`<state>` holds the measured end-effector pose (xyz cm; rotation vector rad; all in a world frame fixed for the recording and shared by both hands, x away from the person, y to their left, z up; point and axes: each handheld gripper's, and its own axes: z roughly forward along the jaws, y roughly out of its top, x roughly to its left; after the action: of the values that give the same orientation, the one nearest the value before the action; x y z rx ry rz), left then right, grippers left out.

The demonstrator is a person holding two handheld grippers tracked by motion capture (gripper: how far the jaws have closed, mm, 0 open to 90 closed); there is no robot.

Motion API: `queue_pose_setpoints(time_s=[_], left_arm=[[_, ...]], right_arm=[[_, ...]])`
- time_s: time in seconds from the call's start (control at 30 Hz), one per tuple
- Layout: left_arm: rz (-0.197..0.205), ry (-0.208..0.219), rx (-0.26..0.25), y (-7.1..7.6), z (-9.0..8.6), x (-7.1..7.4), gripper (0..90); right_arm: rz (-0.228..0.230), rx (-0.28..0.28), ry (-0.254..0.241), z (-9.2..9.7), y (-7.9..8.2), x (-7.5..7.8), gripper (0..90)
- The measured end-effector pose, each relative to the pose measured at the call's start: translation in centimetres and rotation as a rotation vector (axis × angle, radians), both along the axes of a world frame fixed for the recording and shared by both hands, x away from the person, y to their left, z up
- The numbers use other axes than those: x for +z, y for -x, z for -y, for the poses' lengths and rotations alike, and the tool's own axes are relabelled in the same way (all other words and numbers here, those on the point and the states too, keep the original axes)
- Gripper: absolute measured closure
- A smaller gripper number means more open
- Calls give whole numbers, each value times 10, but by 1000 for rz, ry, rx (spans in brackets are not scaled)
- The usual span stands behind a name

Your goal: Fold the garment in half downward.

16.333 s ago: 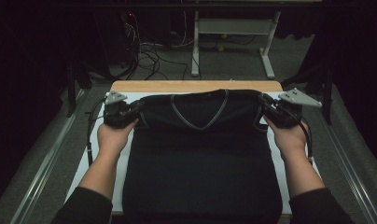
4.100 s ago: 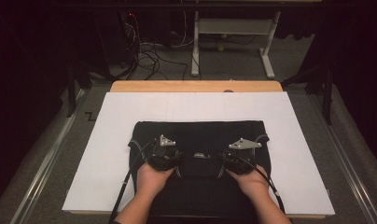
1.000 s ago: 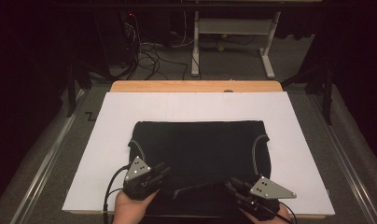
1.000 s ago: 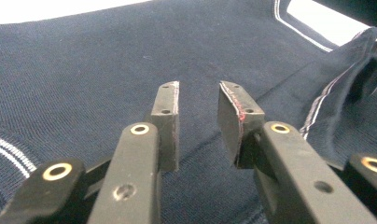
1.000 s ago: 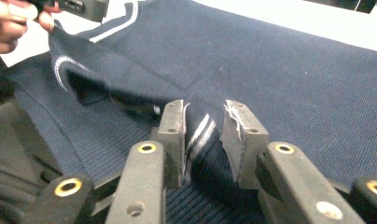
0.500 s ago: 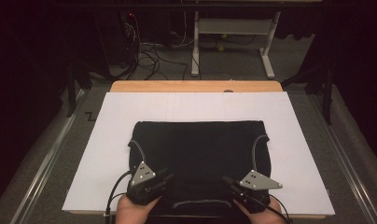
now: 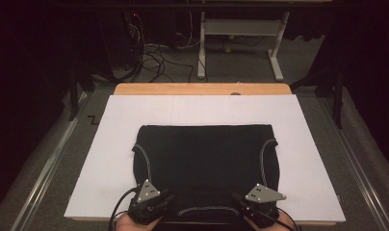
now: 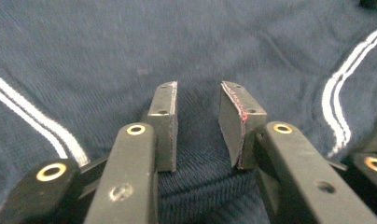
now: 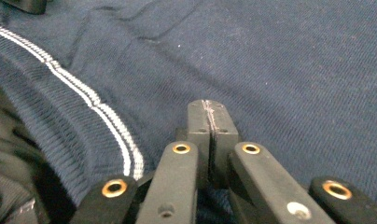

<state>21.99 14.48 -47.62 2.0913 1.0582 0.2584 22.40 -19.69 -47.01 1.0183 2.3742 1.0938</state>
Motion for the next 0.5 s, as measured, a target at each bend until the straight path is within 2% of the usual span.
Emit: queue_pose_setpoints(time_s=[0.1,0.2,0.3,0.5], left_arm=[[0,1,-1,0,0,1,641],[13,26,-2,0,-2,3,639],[43,48,3,-2,-5,8,636],[88,74,20,-11,-14,21,619]], right_arm=[[2,4,-11,2,1,1,900],[24,-6,-41,4,1,5,900],[44,-27,-75,7,-2,9,900],[72,-53,-108,10,-11,15,896]])
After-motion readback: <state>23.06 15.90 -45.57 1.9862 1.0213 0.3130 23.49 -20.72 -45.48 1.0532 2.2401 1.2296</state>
